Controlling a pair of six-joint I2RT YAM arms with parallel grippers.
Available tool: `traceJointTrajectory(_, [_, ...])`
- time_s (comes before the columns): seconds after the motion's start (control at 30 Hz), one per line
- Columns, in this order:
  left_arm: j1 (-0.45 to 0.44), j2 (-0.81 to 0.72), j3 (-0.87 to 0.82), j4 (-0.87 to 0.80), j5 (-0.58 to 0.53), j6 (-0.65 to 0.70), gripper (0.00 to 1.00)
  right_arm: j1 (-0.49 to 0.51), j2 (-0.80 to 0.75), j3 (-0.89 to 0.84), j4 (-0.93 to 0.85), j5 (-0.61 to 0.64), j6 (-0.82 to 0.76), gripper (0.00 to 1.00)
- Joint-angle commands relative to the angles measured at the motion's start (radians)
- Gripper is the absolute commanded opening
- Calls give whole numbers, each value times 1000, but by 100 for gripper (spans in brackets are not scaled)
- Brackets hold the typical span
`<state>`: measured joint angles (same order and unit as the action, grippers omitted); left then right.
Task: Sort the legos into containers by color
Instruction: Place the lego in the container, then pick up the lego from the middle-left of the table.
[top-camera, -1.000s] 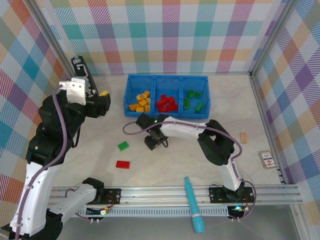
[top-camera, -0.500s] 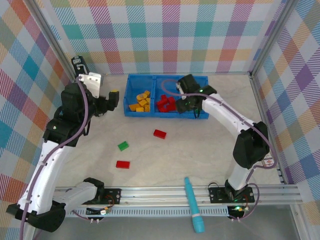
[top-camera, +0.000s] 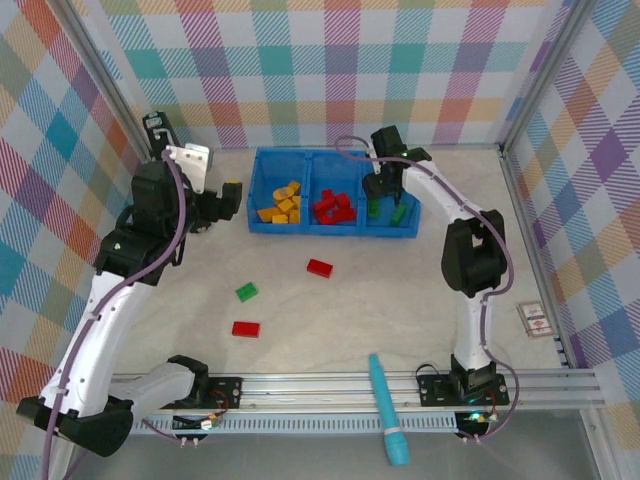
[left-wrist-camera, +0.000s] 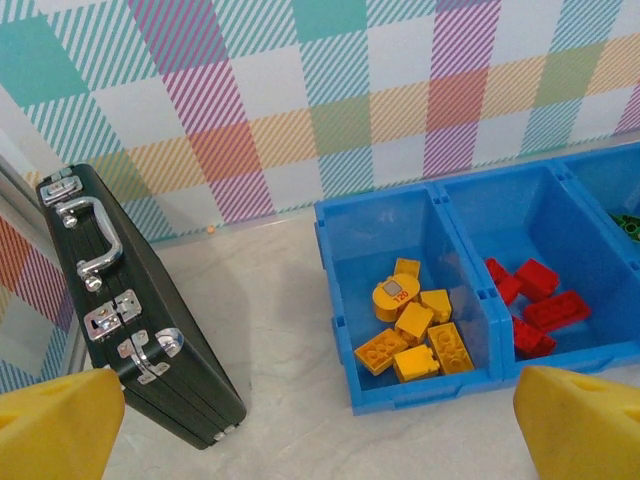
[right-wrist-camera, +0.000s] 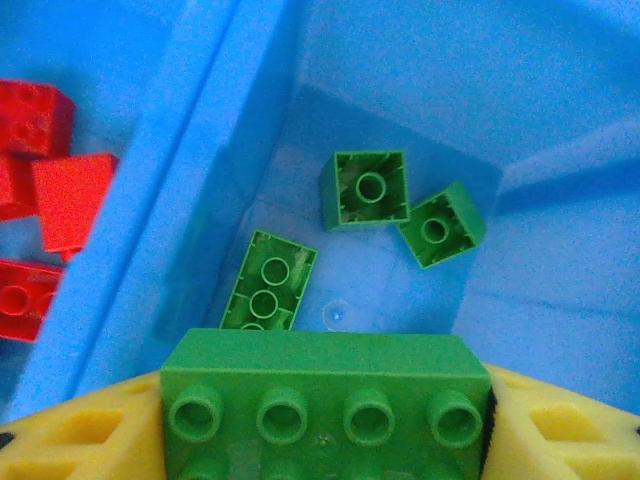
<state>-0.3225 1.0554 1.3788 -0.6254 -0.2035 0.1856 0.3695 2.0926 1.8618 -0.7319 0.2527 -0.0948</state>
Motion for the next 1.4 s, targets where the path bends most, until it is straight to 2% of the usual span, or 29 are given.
traceJointTrajectory(0.0, [13,8,32,6,-2,16,100,-10,16,24,-7,0,-37,58])
traceJointTrajectory(0.37, [16,-12,23,15,4,12,100,-20,49,-3,-3,19,-37,60])
traceJointTrajectory(0.6, [16,-22,24,12,10,9,100,-23,37,-6,-7,32,-40,69])
traceJointTrajectory(0.8, [16,-37,27,7,16,4,100,-20,-62,-19,-10,15,-40,81])
traceJointTrajectory(0.97, [16,-72,19,11,24,-2,100,-8,-151,-14,-43,-32,-33,83])
traceJointTrajectory(1.07, [16,-94,17,12,28,-3,100,49,-197,-32,-23,-87,-110,83])
traceJointTrajectory(1.23, [16,-131,18,12,36,-6,100,233,-258,-134,114,-278,-396,84])
traceJointTrajectory(1.3, [16,-142,21,9,33,-7,100,284,-251,-143,168,-346,-417,85])
traceJointTrajectory(1.37, [16,-158,22,6,26,-5,100,333,-204,-74,119,-434,-415,87])
